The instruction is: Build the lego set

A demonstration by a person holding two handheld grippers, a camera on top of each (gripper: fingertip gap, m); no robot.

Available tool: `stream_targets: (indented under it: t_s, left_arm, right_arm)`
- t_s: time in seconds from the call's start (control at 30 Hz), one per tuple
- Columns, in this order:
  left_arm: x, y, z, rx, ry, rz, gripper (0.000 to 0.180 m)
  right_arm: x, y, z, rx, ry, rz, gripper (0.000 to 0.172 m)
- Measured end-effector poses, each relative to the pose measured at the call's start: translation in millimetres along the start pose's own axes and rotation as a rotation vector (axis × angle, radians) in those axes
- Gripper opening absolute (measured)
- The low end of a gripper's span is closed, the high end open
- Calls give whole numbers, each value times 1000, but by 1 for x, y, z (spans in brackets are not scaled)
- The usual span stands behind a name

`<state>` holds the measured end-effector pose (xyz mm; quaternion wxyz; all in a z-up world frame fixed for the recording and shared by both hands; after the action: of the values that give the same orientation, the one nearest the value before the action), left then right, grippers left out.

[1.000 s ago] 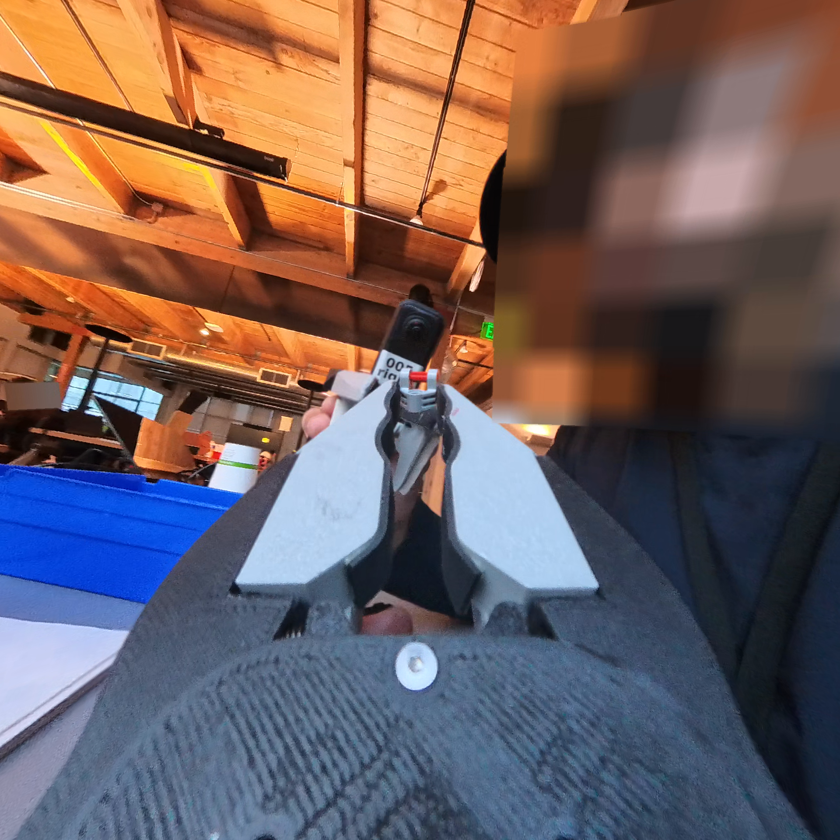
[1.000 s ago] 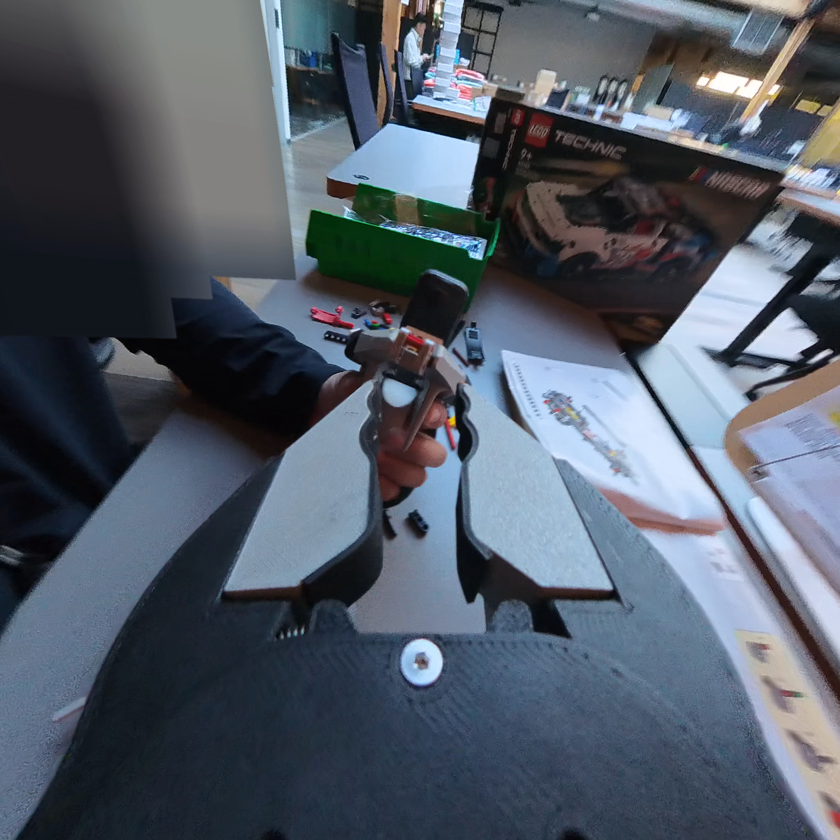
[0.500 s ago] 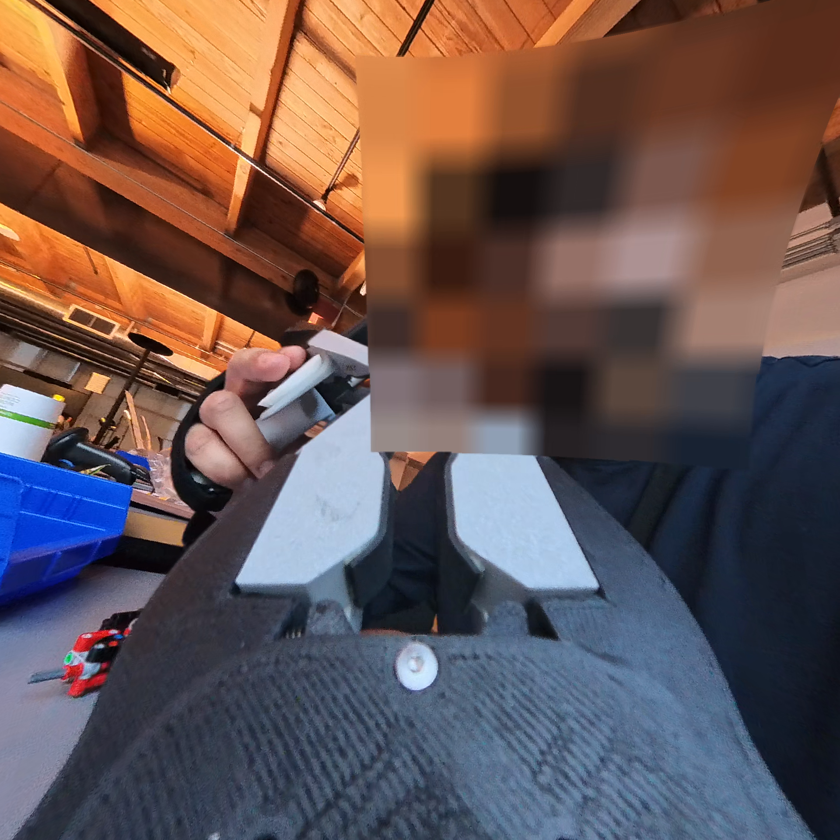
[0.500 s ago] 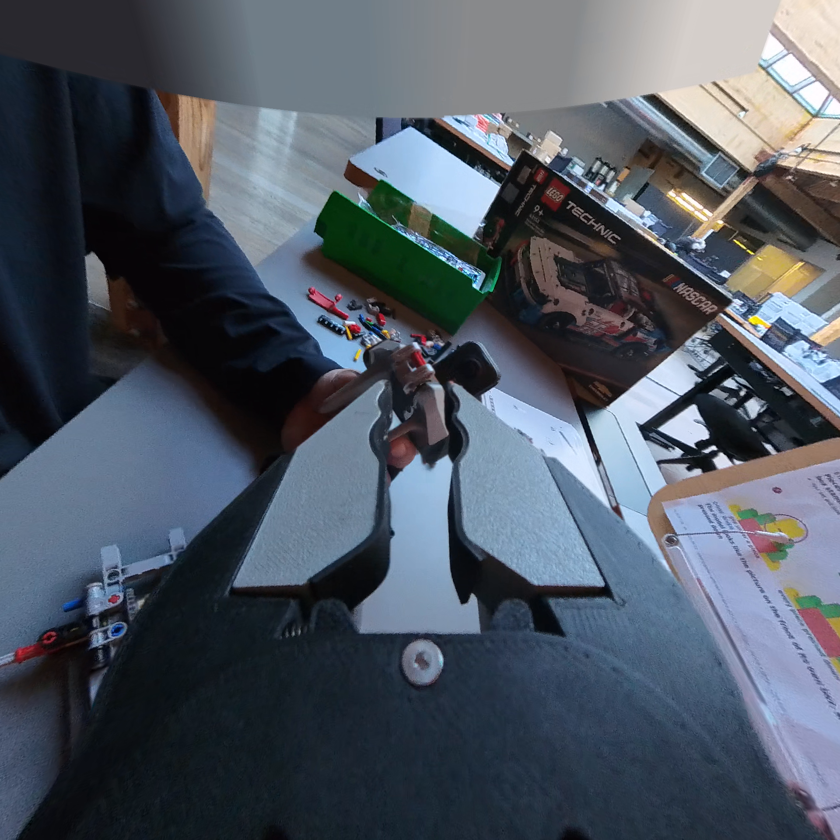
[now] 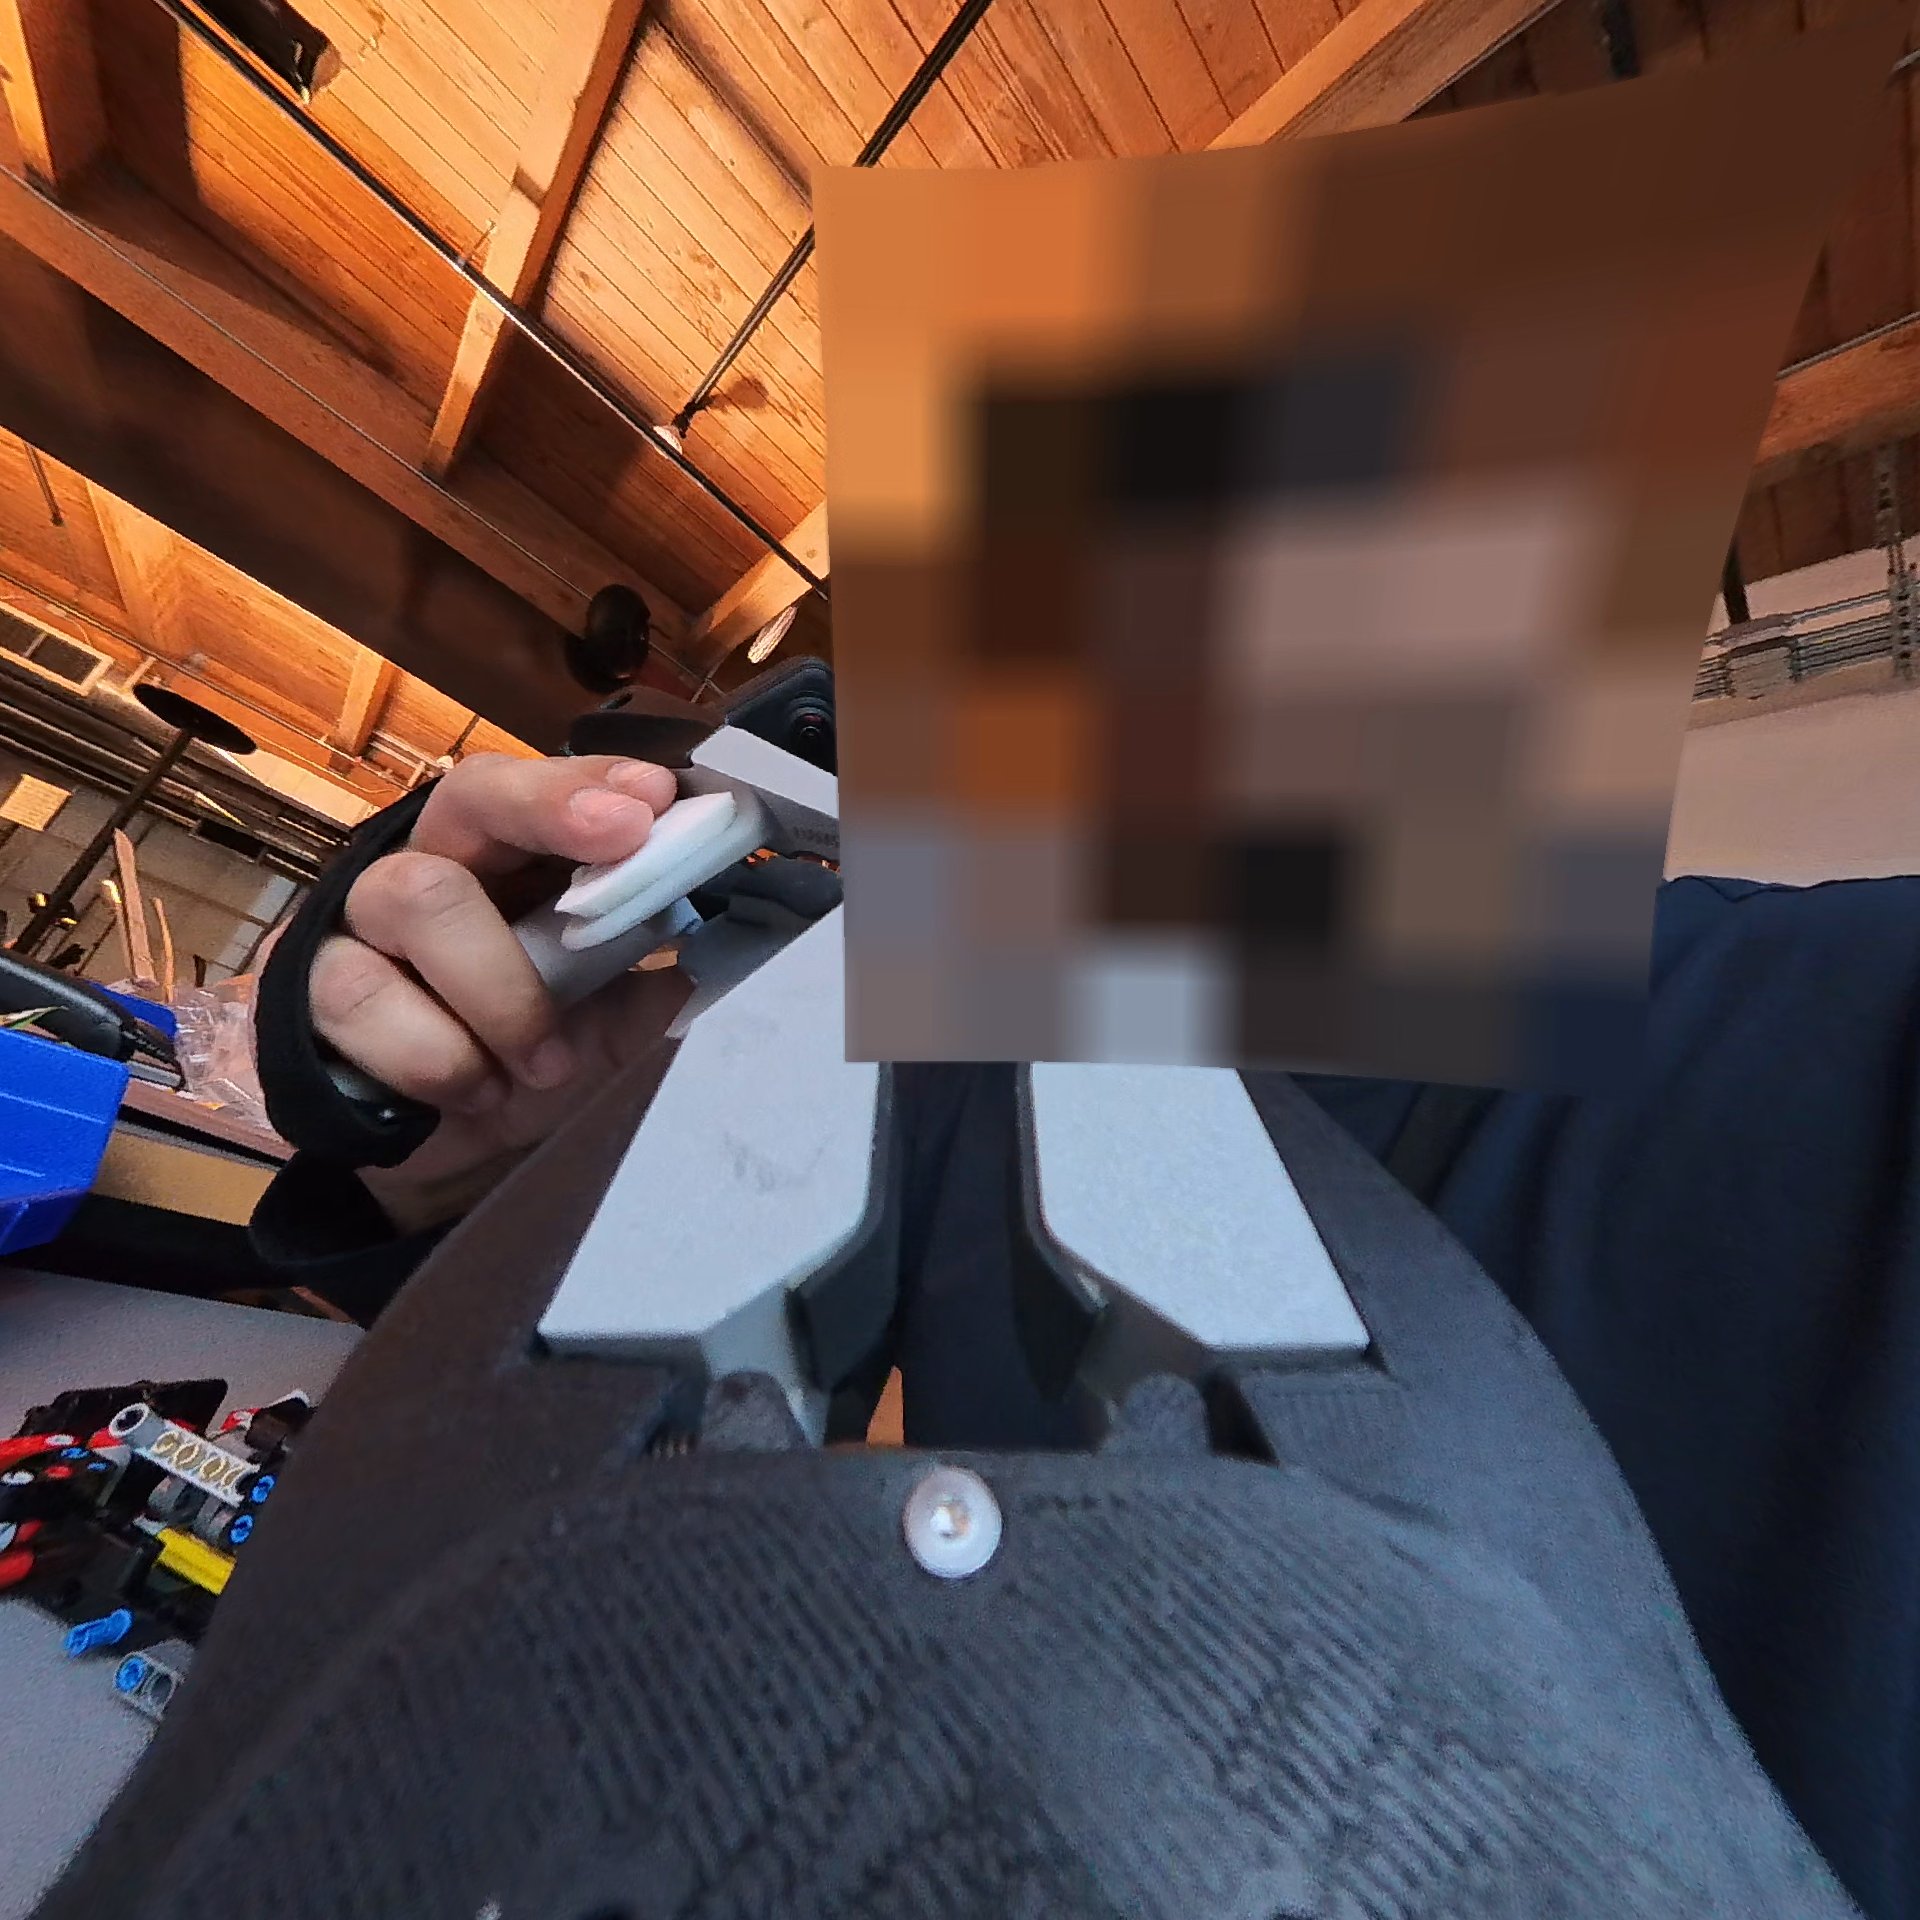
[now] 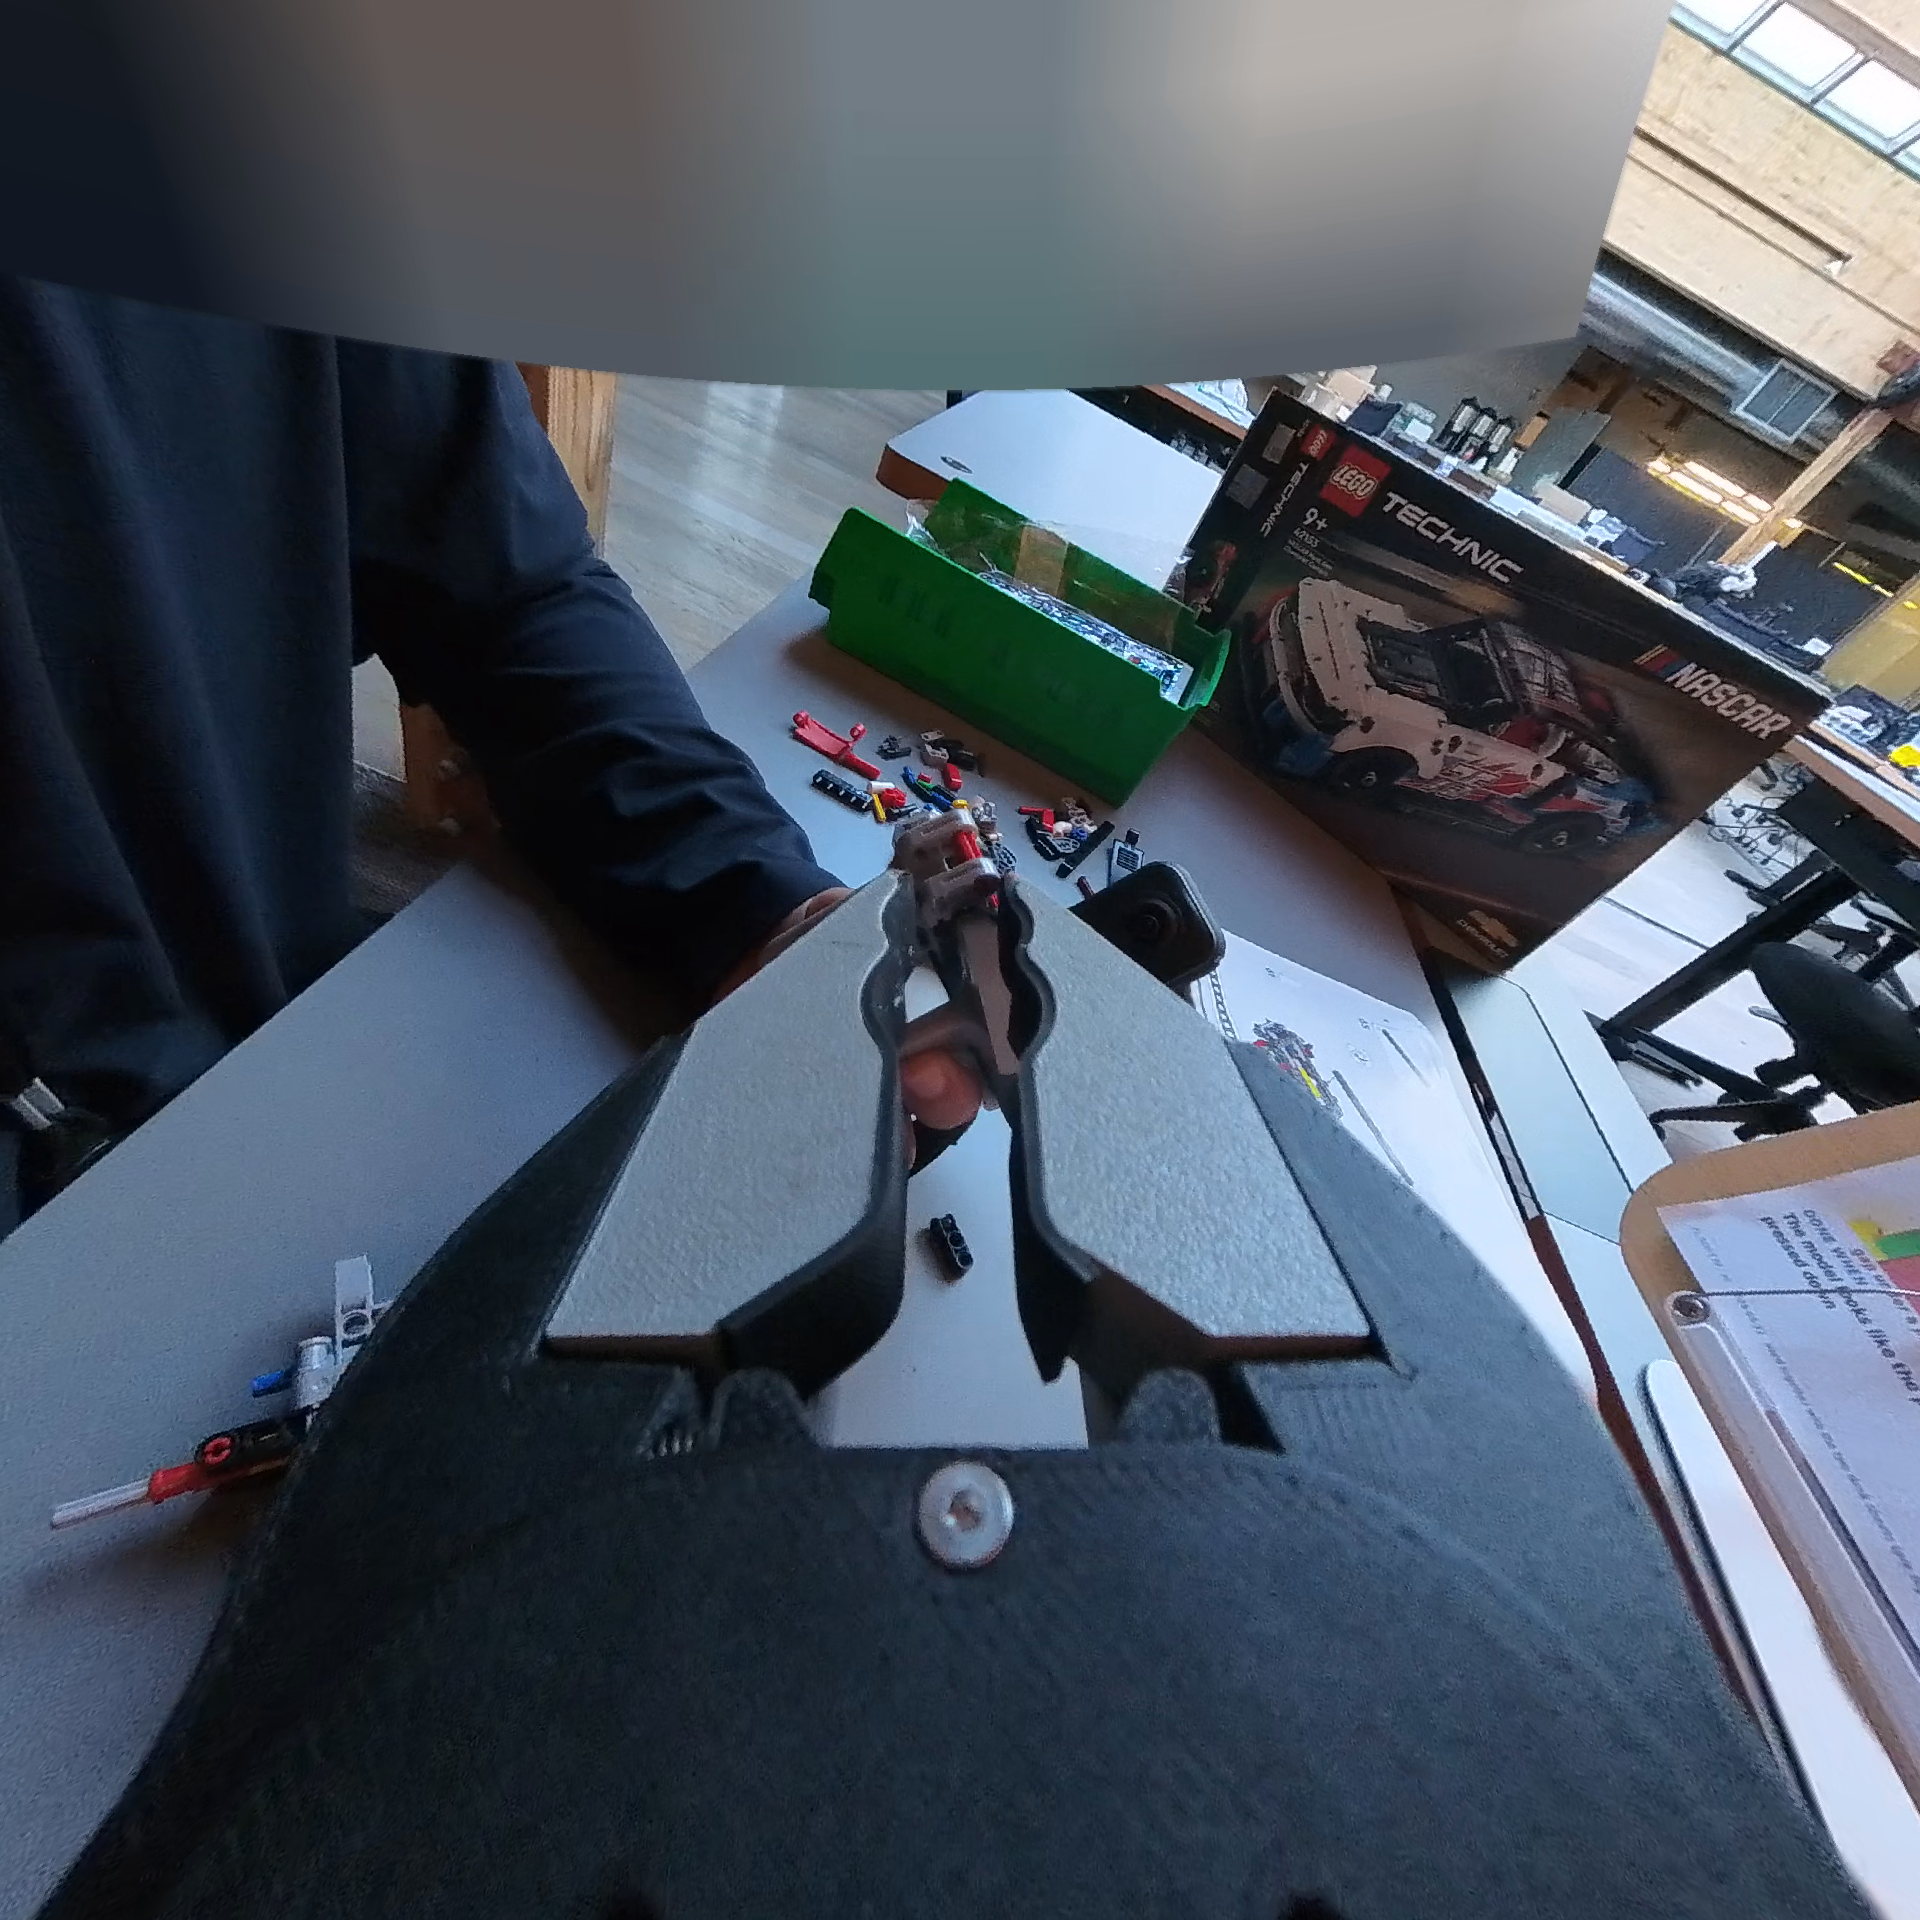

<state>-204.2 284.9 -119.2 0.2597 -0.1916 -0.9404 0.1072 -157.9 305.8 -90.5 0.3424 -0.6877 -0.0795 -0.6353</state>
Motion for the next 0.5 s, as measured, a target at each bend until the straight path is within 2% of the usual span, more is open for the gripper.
stream_targets:
  t_s: [0.03, 0.37, 0.5]
  left_arm:
    - [0, 0, 0, 1, 0, 5, 14]
    - [-3, -5, -1, -49, -13, 78, 14]
    - [1, 2, 2, 1, -33, 79, 14]
  right_arm:
    - [0, 0, 0, 0, 0, -1, 12]
    - [6, 7, -1, -6, -1, 77, 11]
    - [3, 1, 2, -33, 63, 42, 12]
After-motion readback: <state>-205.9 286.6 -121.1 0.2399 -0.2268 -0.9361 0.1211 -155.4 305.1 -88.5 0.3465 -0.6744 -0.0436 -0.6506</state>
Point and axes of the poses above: each gripper's, where its closed fingertips meet, z back along the fingers, x out of its top, y = z × x across the jaws, the point moved 4 cm from there along z, back along the fingers, and after that the axes turned 7 degrees about -y, right-handed, at the moved point
